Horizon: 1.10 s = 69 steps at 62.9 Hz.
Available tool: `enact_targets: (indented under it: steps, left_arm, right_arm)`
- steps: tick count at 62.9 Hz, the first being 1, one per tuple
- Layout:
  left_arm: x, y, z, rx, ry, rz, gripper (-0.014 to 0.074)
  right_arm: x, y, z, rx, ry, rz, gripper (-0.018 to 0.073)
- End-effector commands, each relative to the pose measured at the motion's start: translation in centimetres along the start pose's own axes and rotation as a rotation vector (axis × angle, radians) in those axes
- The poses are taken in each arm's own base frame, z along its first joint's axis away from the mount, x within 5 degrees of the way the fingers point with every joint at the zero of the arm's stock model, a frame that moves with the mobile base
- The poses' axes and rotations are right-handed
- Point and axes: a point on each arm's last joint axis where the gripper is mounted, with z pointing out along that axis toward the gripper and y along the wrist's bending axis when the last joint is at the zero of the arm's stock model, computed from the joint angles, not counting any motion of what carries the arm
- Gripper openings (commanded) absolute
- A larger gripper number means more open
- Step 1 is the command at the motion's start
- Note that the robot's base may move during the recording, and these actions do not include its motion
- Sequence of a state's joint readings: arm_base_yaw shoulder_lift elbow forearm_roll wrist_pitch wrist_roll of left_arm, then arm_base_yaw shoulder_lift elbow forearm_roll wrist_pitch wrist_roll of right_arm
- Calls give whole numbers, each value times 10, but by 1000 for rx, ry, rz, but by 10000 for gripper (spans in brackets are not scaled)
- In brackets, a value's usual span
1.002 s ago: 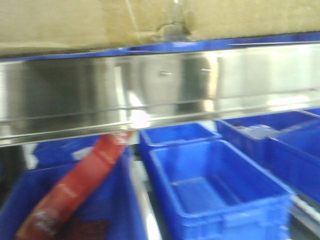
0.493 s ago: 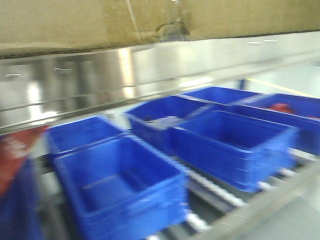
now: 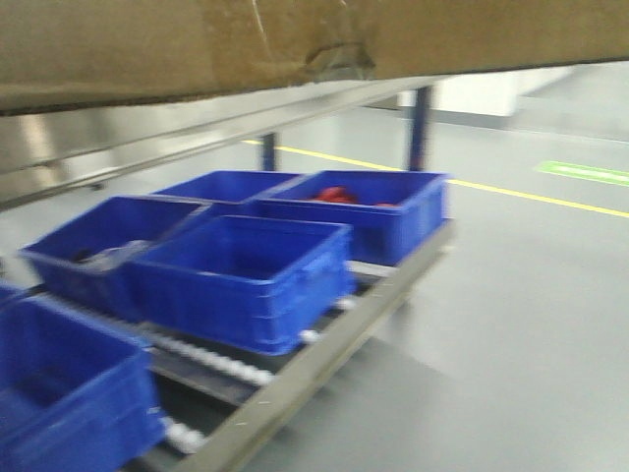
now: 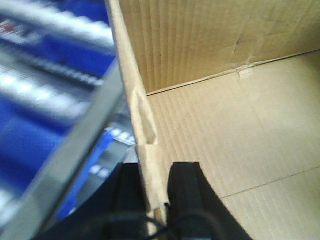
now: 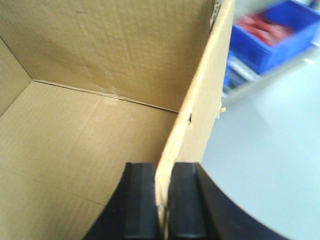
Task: Grab carton from right shelf to conveyor
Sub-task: 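Hold the carton with both grippers while the base drives toward the conveyor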
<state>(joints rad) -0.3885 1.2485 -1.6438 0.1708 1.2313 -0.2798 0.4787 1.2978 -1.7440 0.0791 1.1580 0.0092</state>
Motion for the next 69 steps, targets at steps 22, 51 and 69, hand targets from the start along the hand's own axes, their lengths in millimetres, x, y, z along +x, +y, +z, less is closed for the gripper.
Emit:
enact_targets:
  steps: [22,51,69]
  left_arm:
    - [0,-3,-3,32,-10,7,-20]
    - [0,-3,-3,32,-10,7,-20]
    - [0,-3,-3,32,-10,7,-20]
  right_arm:
    - [-7,2,-8,-12,-94,-14,-67]
    - [-7,2,-8,-12,-94,-14,-67]
    - [-7,2,-8,-12,-94,-14,-67]
